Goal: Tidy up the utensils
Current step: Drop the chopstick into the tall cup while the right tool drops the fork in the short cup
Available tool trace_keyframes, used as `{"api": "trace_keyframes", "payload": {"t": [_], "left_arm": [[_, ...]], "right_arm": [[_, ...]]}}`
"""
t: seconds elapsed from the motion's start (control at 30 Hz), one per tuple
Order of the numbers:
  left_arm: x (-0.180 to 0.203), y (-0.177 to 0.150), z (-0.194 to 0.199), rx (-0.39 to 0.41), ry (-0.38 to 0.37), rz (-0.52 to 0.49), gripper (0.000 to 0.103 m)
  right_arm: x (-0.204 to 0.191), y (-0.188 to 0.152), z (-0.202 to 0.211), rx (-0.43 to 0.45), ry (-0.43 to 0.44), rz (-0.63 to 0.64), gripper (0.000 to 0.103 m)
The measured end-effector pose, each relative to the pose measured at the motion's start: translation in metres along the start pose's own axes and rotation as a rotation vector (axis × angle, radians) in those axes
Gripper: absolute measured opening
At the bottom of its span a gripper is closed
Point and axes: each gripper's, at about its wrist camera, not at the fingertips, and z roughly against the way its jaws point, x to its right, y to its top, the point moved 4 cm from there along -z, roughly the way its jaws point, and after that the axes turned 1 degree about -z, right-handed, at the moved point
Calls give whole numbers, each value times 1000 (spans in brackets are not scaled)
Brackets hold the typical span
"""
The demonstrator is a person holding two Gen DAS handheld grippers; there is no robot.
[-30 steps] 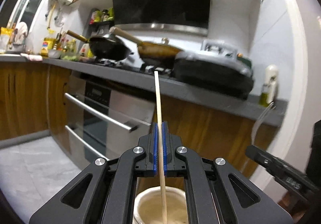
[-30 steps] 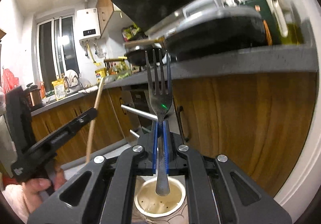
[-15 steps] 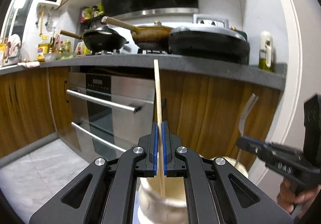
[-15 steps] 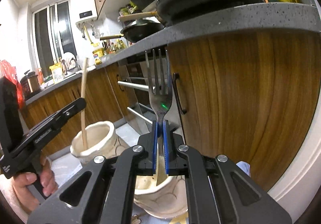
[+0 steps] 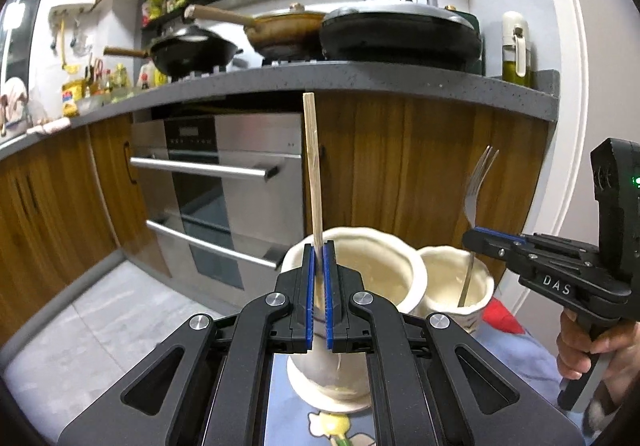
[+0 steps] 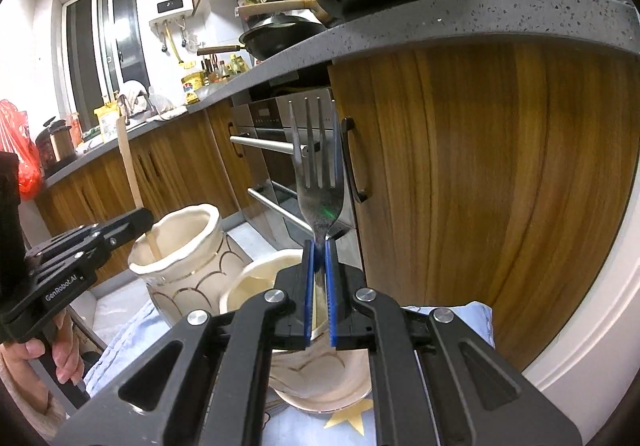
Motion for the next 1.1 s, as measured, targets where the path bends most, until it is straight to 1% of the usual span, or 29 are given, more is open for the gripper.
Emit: {"api": "trace_keyframes", "payload": {"t": [0.17, 0.33, 0.4, 0.43, 0.47, 0.57, 0.63, 1.0, 1.1], "left_arm": [[-2, -3, 0, -8, -14, 16, 5], [-2, -4, 1, -7, -11, 14, 5], [-2, -3, 1, -6, -7, 20, 12], [-4, -3, 1, -3, -10, 30, 17], [-4, -3, 2, 0, -12, 36, 19], [-5, -3, 1, -4, 9, 35, 20], [-8, -4, 0, -12, 10, 43, 20], [-18, -5, 7, 3, 14, 63, 22], [-19, -6, 9, 2, 19, 60, 22]], "right_arm": [[0, 0, -1, -4, 1, 3, 5], [1, -2, -3, -13, -2, 1, 5], [1, -3, -3, -15, -6, 2, 5], [1, -1, -5, -17, -6, 1, 5], [1, -1, -5, -19, -7, 0, 5], [3, 0, -7, -24, -13, -8, 5], [4, 1, -8, -25, -19, -16, 5], [6, 2, -10, -20, -28, -25, 6], [6, 3, -9, -18, -31, -24, 8]]}}
